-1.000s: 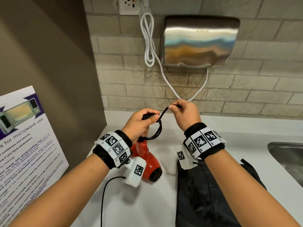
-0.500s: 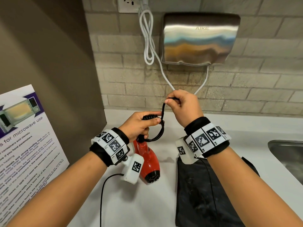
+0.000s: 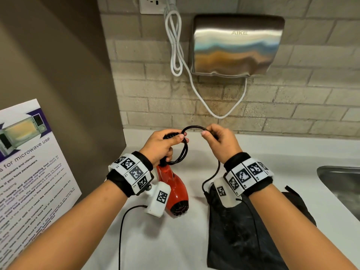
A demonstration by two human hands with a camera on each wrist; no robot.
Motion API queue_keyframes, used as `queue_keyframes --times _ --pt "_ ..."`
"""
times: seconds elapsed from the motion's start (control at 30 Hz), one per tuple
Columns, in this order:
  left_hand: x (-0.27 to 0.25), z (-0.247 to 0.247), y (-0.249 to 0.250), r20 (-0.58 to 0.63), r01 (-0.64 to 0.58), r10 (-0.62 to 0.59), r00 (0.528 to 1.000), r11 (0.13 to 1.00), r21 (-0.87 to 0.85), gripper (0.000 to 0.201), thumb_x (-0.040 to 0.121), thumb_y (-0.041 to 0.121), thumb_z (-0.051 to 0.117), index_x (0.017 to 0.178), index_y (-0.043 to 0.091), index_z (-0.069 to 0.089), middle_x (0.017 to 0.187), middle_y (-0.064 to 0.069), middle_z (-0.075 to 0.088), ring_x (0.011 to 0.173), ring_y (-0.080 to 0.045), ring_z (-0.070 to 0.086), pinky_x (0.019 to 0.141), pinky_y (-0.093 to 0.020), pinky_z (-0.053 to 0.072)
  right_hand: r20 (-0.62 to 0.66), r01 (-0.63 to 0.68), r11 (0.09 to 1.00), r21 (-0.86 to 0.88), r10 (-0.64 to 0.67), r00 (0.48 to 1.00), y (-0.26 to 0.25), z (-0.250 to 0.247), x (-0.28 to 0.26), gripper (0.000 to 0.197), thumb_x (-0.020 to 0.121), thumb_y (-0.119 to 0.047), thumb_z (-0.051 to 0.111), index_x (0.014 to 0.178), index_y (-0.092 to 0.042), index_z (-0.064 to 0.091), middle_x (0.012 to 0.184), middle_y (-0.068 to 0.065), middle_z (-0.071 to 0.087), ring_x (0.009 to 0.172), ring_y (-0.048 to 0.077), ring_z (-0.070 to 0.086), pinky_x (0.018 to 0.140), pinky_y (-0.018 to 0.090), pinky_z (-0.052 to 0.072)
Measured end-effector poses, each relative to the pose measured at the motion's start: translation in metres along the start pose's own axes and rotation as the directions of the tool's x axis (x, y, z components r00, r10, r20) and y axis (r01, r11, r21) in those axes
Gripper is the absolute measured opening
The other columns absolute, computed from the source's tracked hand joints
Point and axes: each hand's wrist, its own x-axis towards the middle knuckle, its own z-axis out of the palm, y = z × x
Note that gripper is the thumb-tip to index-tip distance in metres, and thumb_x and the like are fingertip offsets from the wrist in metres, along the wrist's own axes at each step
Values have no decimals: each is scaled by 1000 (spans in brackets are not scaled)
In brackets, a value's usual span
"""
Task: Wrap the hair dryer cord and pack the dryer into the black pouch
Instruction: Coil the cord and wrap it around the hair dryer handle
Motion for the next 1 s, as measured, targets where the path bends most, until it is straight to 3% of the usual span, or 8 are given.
queue_keyframes --times 0.1,0.2,0.37,0.5,0.67,0.8,0.87,1.0 --pt "1 0 -1 -6 -1 1 1000 1000 12 19 90 11 53 107 5 60 90 -5 67 28 -5 25 34 -13 28 89 -89 996 31 86 992 23 9 -13 11 88 -12 55 78 -16 58 68 -8 56 66 4 53 61 7 39" --pt "0 2 -1 6 0 0 1000 1000 20 17 90 12 54 105 6 61 89 -4 67 28 -5 25 34 -14 28 155 -111 994 -25 113 981 44 20 -27 10 86 -10 58 89 -17 62 94 -6 61 81 -3 51 75 14 37" --pt "-1 4 -1 12 1 -1 1000 1000 14 17 90 12 54 104 6 61 89 -5 67 29 -5 25 34 -15 28 143 -261 943 -207 293 945 80 40 -43 41 86 -12 56 126 -14 47 123 7 59 117 23 52 97 25 37" --pt "-1 3 -1 6 9 -9 1000 1000 14 19 90 11 54 107 4 60 91 -6 66 29 -4 26 34 -14 27 293 -466 835 -292 542 788 96 54 -53 56 82 -33 63 132 -15 43 135 7 50 122 23 49 101 29 37" --pt "-1 2 -1 -7 9 -9 1000 1000 4 20 89 13 55 108 5 60 93 -6 67 29 -5 26 34 -14 28 464 -237 685 -688 668 582 115 75 -57 64 83 -24 62 139 -17 32 138 8 47 126 25 46 102 31 40" --pt "-2 0 -1 2 6 -6 1000 1000 -11 19 90 13 54 107 8 61 92 -5 68 30 -5 25 35 -14 28 417 -107 636 -764 614 671 123 79 -58 34 86 -16 51 120 -22 51 117 6 61 111 27 55 90 34 45" --pt "-2 0 0 3 6 -6 1000 999 -35 17 91 12 53 106 10 61 91 -4 68 31 -5 23 34 -14 27 410 -140 684 -716 575 708 121 79 -54 22 87 -12 49 105 -19 59 107 4 64 101 25 59 88 34 47" --pt "1 0 -1 -46 -18 14 999 997 -78 17 91 15 52 105 12 61 91 -1 66 31 -4 21 34 -14 26 218 -391 894 -219 436 873 101 65 -40 33 79 7 45 61 -21 47 69 9 54 66 24 58 70 37 55"
